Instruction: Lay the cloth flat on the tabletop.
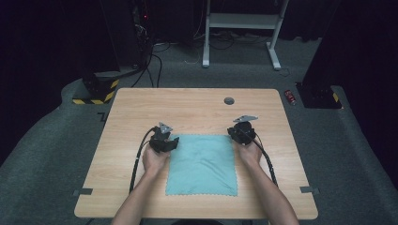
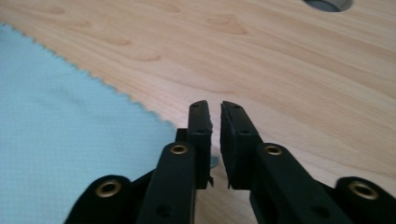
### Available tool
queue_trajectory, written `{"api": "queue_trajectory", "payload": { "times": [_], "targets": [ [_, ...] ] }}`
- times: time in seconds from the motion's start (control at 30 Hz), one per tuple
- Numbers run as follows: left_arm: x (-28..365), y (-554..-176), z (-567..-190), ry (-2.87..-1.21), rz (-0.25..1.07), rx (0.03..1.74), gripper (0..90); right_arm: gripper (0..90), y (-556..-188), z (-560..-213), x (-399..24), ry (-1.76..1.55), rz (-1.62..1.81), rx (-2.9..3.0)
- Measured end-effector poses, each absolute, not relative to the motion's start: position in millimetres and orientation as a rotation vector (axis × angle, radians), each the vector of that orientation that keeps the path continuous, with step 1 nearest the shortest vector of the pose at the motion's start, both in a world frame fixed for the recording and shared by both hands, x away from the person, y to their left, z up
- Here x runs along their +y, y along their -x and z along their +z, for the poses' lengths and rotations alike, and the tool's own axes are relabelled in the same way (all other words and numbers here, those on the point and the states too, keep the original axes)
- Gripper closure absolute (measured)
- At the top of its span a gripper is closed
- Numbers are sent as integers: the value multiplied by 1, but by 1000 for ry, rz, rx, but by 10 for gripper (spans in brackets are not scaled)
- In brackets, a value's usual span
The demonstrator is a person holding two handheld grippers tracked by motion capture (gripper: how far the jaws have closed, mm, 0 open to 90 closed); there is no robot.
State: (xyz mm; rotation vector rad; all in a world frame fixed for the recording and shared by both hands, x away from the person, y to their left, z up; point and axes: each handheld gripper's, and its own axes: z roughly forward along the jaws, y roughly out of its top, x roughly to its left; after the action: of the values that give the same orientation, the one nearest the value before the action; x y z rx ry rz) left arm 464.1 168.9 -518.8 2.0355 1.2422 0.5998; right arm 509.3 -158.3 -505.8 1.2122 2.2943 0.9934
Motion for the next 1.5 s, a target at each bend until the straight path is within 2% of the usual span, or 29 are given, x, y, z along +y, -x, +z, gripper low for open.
{"api": "queue_trajectory", "payload": {
  "times": [0.13,0.27,0.6,0.7,0.87,0.93,1.0,1.1,1.27,1.5],
  "targets": [
    [170,-466,-521,-2037,588,1257,506,783,-510,-514,-151,-1203,894,2324],
    [169,-465,-521,-2039,595,1263,503,898,-507,-513,-143,-1129,847,2353],
    [169,-466,-521,-2034,595,1264,504,898,-518,-513,-144,-1173,847,2331],
    [169,-465,-519,-2010,615,1270,514,785,-516,-510,-149,-1201,860,2326],
    [173,-468,-521,-1995,638,1317,537,790,-499,-501,-149,-1157,942,2322],
    [178,-470,-522,-1978,612,1350,533,792,-498,-508,-147,-1144,904,2365],
    [181,-470,-521,-1988,645,1368,543,795,-500,-514,-151,-1184,922,2363],
    [187,-470,-519,-1982,650,1387,536,753,-500,-513,-156,-1241,916,2330],
    [193,-465,-513,-1947,558,1348,490,640,-496,-511,-167,-1315,1000,2309],
    [180,-449,-509,-1980,453,1234,452,559,-478,-504,-164,-1245,1074,2313]
  ]
}}
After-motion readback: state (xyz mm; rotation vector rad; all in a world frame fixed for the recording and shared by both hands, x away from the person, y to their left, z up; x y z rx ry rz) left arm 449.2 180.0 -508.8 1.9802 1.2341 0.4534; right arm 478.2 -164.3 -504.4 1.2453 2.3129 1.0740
